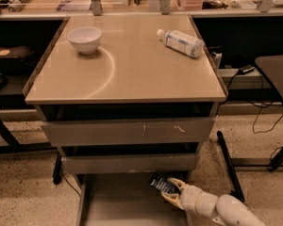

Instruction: Pick rxbar blueberry from bottom drawer and place on counter

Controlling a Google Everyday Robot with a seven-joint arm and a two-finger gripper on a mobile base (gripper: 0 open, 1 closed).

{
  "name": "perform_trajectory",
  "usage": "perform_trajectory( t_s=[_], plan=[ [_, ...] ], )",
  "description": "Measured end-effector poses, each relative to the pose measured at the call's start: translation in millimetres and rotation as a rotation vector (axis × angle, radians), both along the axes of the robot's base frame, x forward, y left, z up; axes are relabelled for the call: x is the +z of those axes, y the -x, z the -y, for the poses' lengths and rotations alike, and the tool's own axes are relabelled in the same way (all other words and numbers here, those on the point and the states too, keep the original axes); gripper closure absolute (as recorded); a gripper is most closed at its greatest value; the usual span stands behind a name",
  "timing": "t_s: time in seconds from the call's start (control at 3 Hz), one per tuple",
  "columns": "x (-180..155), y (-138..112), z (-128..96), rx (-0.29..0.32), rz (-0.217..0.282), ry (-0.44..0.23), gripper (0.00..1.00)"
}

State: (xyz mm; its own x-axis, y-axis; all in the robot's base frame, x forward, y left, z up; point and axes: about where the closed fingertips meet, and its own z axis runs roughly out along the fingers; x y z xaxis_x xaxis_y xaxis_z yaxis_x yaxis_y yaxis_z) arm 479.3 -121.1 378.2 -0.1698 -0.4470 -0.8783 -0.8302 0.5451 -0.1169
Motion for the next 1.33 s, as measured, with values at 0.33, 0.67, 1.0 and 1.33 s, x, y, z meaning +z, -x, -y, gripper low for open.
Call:
perform_trajectory(
  t_s=[0.33, 0.67, 1.0, 1.33],
  plan=[
    [82, 21, 3, 0.075, 0.131, 0.068, 1.0],
    [153, 29, 16, 0.109, 0.25, 0.016, 1.0],
    [163, 39, 14, 0.164, 0.252, -0.008, 1.0],
    [181, 34, 20, 0.155, 0.278, 0.022, 1.0]
  ],
)
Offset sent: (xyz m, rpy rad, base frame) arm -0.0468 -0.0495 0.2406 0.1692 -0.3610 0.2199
